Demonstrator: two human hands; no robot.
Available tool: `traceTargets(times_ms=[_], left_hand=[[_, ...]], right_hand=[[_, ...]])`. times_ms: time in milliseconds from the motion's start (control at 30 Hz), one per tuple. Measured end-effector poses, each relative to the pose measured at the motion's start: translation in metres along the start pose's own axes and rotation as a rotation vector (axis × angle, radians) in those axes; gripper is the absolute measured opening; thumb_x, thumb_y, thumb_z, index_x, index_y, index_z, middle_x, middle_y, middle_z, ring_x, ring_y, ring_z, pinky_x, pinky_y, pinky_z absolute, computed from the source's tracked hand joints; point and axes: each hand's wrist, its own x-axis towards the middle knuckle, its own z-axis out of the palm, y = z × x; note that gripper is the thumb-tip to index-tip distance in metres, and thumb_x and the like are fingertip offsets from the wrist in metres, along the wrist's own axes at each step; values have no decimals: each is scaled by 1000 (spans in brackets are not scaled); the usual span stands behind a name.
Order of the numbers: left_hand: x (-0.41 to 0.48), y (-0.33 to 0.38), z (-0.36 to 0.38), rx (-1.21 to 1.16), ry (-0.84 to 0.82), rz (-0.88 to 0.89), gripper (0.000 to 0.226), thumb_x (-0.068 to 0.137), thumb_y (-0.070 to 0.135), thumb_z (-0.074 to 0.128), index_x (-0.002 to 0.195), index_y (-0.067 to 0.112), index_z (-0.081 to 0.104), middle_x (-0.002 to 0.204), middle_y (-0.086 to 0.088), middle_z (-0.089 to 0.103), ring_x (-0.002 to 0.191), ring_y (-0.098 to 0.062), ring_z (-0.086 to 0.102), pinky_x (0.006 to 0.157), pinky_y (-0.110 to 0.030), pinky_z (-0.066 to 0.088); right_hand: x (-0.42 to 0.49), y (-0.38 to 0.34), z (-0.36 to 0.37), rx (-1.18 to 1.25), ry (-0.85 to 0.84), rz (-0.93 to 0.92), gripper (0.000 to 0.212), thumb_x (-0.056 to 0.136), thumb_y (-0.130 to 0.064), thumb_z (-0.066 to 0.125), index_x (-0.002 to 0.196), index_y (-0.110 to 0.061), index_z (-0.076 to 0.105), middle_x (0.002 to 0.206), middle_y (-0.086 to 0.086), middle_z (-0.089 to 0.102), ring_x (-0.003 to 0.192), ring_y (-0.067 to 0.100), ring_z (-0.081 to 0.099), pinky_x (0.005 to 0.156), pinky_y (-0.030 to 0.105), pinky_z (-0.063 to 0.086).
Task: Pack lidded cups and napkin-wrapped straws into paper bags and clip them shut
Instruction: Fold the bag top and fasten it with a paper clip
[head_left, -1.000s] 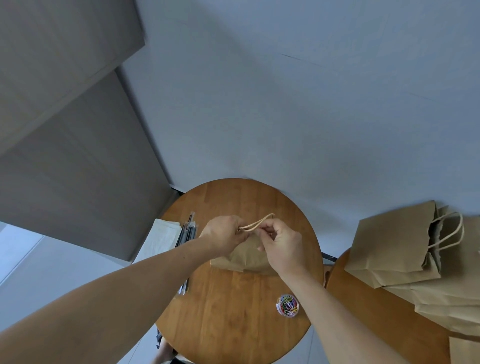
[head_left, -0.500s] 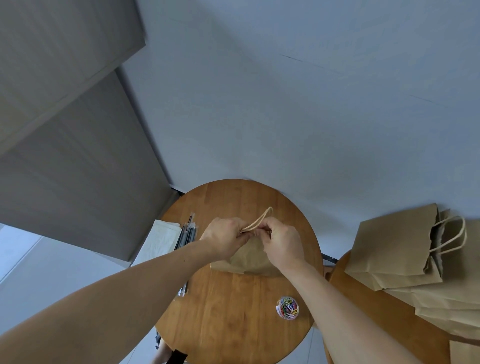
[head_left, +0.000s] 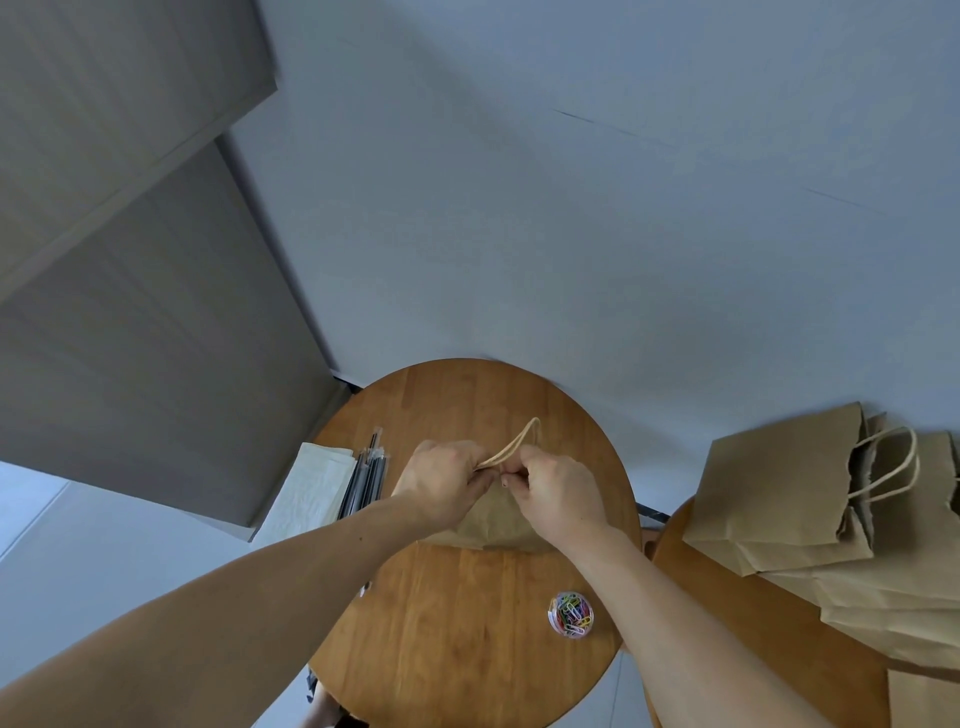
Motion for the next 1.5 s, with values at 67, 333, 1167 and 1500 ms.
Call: traceTargets(times_ms=[67, 333, 1167, 1500], left_hand=[[0, 0, 2, 12, 19, -6, 38, 96, 26, 58, 66, 36, 36, 58, 17, 38, 55, -4, 40, 73, -29, 30], [-3, 0, 2, 14, 26, 16, 41, 95, 26, 59, 65, 38, 34, 57, 18, 38, 54, 2, 37, 74, -29, 31], [-38, -65, -27, -98, -182, -339, 69, 77, 37, 76, 139, 34, 44, 125, 13, 51, 103, -12, 59, 90, -35, 53], [-42, -57, -6, -153, -95, -509, 18, 91, 29, 60, 105, 28, 71, 93, 4, 68, 75, -18, 65, 67, -33, 53]], right_hand=[[1, -1, 0, -16, -26, 23, 21, 96, -37, 58, 100, -18, 67, 88, -2, 71, 79, 17, 66, 71, 35, 53], [3, -4, 2, -69, -63, 49, 19, 95, -37, 59, 104, -22, 67, 93, -3, 71, 86, 17, 66, 73, 32, 53], [-61, 77, -14, 165, 43, 186, 75, 82, -59, 67, 144, -33, 35, 130, -21, 35, 72, -2, 62, 74, 25, 51], [-48, 89, 27, 301, -83, 292, 13, 96, -35, 59, 87, -43, 56, 87, -17, 68, 73, -2, 65, 72, 29, 55]])
